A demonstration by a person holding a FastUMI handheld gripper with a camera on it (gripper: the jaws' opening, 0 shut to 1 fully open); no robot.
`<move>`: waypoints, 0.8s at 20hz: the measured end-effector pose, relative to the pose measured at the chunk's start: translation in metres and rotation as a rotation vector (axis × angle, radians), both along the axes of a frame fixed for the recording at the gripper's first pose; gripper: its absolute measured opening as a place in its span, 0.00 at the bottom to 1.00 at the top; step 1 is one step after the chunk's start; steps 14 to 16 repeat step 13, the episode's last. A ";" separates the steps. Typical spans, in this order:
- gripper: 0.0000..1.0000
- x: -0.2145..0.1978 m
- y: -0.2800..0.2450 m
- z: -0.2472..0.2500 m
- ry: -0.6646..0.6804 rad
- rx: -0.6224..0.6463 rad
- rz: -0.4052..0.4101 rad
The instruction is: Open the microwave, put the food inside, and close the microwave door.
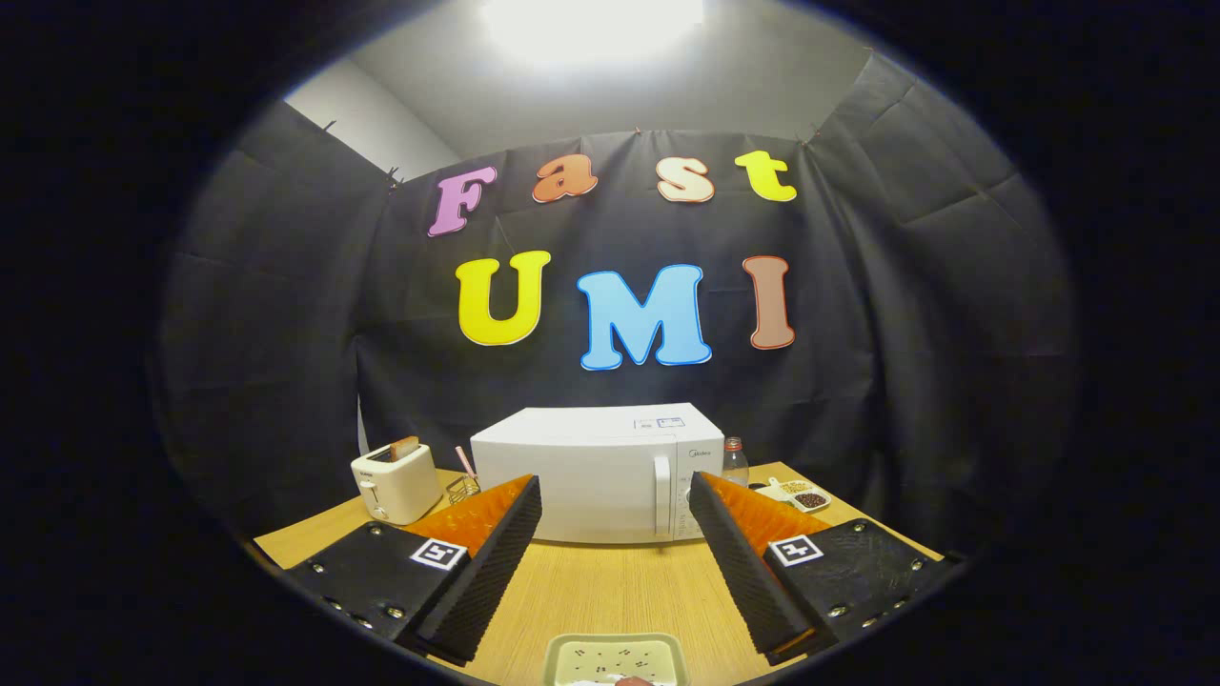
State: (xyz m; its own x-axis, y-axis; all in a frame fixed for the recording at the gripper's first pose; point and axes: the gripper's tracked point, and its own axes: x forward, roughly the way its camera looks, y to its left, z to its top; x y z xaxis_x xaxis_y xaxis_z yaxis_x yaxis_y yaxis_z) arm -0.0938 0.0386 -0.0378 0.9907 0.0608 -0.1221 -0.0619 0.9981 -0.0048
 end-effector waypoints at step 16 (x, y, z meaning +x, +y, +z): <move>0.99 -0.001 0.014 0.014 -0.033 0.018 0.028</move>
